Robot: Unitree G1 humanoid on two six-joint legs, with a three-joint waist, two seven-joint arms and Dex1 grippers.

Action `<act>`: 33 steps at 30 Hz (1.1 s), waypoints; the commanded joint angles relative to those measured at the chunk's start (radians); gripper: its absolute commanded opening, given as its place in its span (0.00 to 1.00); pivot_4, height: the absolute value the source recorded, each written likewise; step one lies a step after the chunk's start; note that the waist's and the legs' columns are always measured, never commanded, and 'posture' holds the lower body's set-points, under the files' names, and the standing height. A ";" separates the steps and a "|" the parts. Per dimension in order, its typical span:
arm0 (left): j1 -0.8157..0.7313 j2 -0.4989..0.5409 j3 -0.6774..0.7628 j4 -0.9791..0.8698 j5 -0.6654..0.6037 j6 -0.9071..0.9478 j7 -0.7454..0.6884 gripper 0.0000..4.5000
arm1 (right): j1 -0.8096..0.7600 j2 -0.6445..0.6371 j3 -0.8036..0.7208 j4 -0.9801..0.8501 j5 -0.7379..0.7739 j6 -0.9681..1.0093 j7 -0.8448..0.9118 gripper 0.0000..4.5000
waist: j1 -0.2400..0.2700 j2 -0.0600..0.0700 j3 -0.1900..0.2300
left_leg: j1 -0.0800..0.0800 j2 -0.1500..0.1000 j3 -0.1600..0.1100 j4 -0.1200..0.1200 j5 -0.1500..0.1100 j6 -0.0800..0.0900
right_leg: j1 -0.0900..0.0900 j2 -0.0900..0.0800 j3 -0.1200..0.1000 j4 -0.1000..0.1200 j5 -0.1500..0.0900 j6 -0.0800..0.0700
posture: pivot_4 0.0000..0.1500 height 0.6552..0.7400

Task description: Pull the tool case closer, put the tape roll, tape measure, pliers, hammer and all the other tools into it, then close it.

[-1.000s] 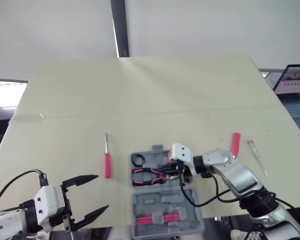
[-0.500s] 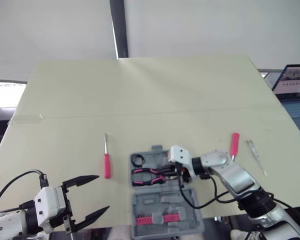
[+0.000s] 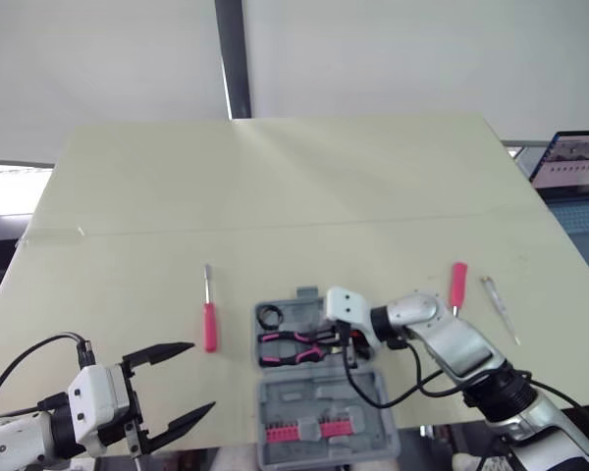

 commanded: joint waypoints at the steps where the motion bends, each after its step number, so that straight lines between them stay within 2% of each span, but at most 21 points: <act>1: 0.011 -0.002 0.002 -0.035 -0.001 -0.005 0.004 1.00 | 0.029 -0.004 0.075 0.074 -0.065 0.066 -0.015 0.01 | -0.001 0.000 -0.005 | 0.000 0.000 0.000 0.000 0.000 0.000 | 0.000 0.000 0.000 0.000 0.000 0.000 | 1.00 0.97; 6: 0.009 -0.002 0.000 -0.038 -0.001 -0.004 0.007 1.00 | 0.031 0.017 0.084 0.118 -0.076 0.067 -0.028 0.01 | -0.012 -0.001 -0.014 | 0.002 0.000 0.000 -0.003 0.000 0.000 | 0.002 0.001 0.000 -0.002 0.000 0.000 | 1.00 0.97; 11: 0.007 -0.001 -0.002 -0.038 0.000 -0.002 0.010 1.00 | 0.048 0.027 0.087 0.158 -0.083 0.055 -0.034 0.01 | -0.015 -0.001 -0.016 | 0.018 0.001 0.001 -0.011 -0.001 -0.001 | 0.014 0.001 0.000 -0.005 -0.001 -0.002 | 1.00 0.97; 20: -0.006 -0.002 -0.024 -0.019 0.016 0.008 0.024 1.00 | 0.069 0.037 0.044 0.165 -0.075 0.020 -0.069 0.01 | -0.014 0.002 -0.024 | 0.019 0.003 0.001 -0.011 -0.002 -0.003 | 0.015 0.003 0.000 -0.006 -0.001 -0.003 | 1.00 0.97; 26: -0.038 -0.014 -0.068 -0.001 0.039 0.032 0.060 1.00 | 0.108 0.026 -0.085 0.017 0.016 0.053 -0.073 0.01 | -0.011 0.001 -0.023 | 0.018 0.005 0.001 -0.011 -0.002 -0.003 | 0.016 0.005 0.000 -0.008 -0.001 -0.003 | 1.00 0.97; 30: -0.053 -0.013 -0.087 0.016 0.040 0.024 0.051 1.00 | 0.127 -0.001 -0.129 -0.098 0.071 0.099 -0.067 0.01 | -0.008 0.012 -0.016 | 0.015 0.004 0.000 -0.011 -0.002 -0.003 | 0.013 0.005 0.001 -0.009 -0.001 -0.003 | 1.00 0.97; 33: -0.066 -0.012 -0.097 0.034 0.041 0.017 0.041 1.00 | 0.140 -0.017 -0.153 -0.181 0.116 0.136 -0.063 0.01 | -0.011 0.013 -0.011 | 0.015 0.006 0.002 -0.011 -0.002 -0.003 | 0.012 0.007 0.001 -0.009 -0.002 -0.003 | 1.00 0.97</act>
